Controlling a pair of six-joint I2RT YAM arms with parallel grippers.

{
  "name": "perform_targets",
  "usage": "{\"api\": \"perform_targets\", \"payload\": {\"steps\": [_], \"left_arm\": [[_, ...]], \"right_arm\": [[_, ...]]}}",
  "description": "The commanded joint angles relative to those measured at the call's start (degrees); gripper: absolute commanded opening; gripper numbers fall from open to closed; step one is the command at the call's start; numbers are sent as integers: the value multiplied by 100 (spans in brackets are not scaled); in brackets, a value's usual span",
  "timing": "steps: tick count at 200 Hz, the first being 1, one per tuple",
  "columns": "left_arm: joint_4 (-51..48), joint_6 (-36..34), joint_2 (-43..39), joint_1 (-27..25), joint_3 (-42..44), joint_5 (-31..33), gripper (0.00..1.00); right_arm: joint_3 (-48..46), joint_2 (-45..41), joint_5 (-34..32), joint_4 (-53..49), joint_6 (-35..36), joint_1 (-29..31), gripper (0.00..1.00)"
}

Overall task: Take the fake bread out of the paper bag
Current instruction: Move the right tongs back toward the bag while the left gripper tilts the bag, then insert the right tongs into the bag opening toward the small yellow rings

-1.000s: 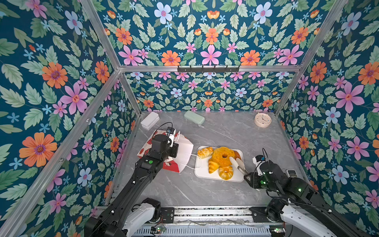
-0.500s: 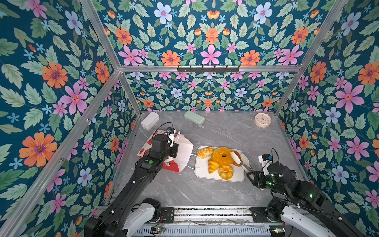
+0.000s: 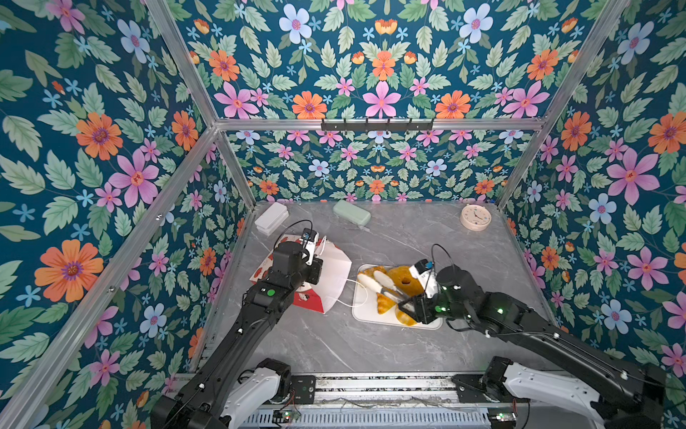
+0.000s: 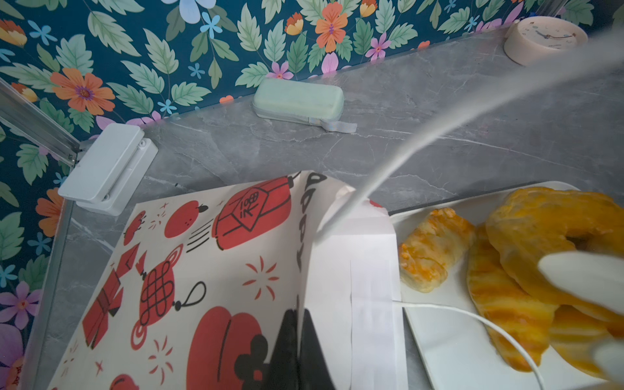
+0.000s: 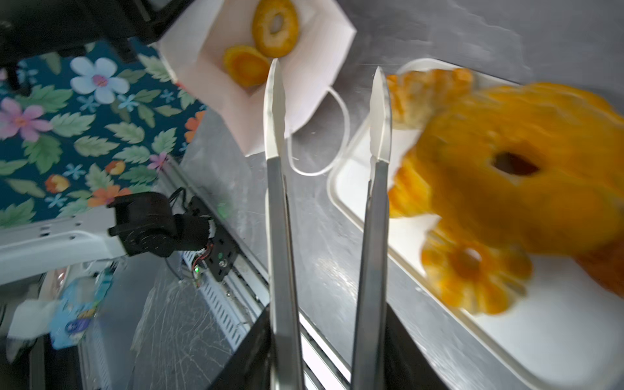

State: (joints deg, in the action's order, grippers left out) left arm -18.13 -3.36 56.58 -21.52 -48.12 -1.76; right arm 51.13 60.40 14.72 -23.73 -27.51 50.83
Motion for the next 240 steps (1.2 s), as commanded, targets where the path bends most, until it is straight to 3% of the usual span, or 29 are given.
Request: {"api": "perform_targets", "payload": {"steps": [1, 36, 134, 170, 240], "left_arm": [[-123, -253, 130, -26, -209, 69, 0], [-296, -725, 551, -104, -585, 401, 0], [-235, -2099, 1883, -569, -1475, 1152, 0], [206, -2257, 1471, -647, -794, 1060, 0], [635, -1874, 45, -908, 519, 1266, 0]], "right_arm": [[147, 654, 575, 1331, 250, 71, 45], [227, 1434, 885, 2085, 174, 87, 44], [1027, 2958, 683, 1941, 622, 780, 42], [1162, 3175, 148, 1813, 764, 785, 40], [1154, 3083, -514, 1613, 761, 622, 38]]}}
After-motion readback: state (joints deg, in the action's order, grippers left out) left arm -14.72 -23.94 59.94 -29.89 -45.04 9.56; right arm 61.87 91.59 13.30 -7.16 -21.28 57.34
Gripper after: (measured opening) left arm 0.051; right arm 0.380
